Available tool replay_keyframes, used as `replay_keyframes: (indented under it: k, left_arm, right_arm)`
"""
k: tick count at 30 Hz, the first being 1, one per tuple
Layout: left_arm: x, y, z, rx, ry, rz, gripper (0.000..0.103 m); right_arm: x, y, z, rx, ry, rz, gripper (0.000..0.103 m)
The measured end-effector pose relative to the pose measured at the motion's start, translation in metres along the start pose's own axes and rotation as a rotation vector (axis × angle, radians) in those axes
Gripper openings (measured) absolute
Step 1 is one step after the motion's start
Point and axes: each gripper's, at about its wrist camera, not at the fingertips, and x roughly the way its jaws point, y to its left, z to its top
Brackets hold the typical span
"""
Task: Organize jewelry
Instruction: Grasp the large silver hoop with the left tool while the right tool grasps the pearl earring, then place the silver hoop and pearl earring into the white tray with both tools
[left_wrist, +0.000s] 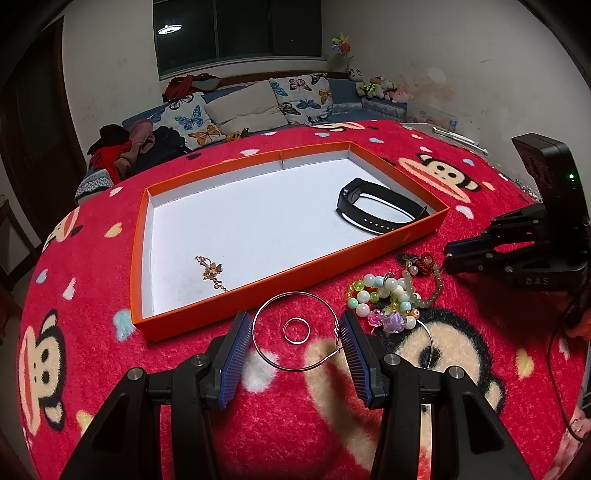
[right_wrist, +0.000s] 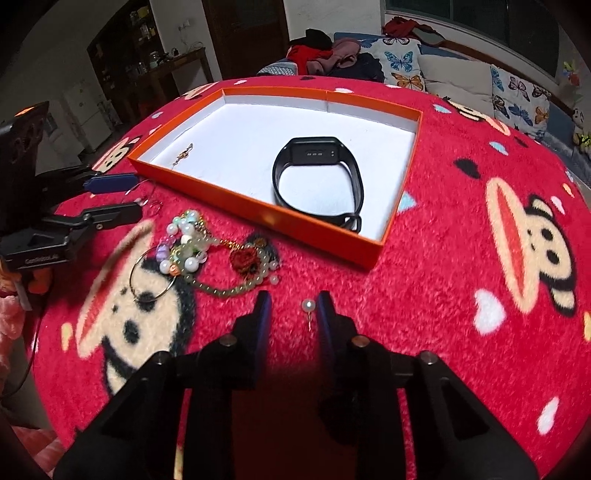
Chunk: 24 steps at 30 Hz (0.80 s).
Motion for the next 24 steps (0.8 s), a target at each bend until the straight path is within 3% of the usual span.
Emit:
replay_keyframes:
  k: [4,14,24]
  left_arm:
    - [-0.002,0.0,0.001,-0.002,-0.004,0.005,0.052]
    - [-0.009,0.005,0.032,-0.014,-0.056,0.014,0.052]
    - [0.039,0.027,0.081,-0.033,-0.016,0.031,0.052]
  right_arm:
    - [-0.001,-0.002,-0.001,0.013,-0.003,-0.013,0.009]
    - [-0.022,-0.001,0.023,0.012,-0.091,-0.011,0.009]
    - [0.007,-0.01,0.072,0.018,-0.117,-0.013,0.009]
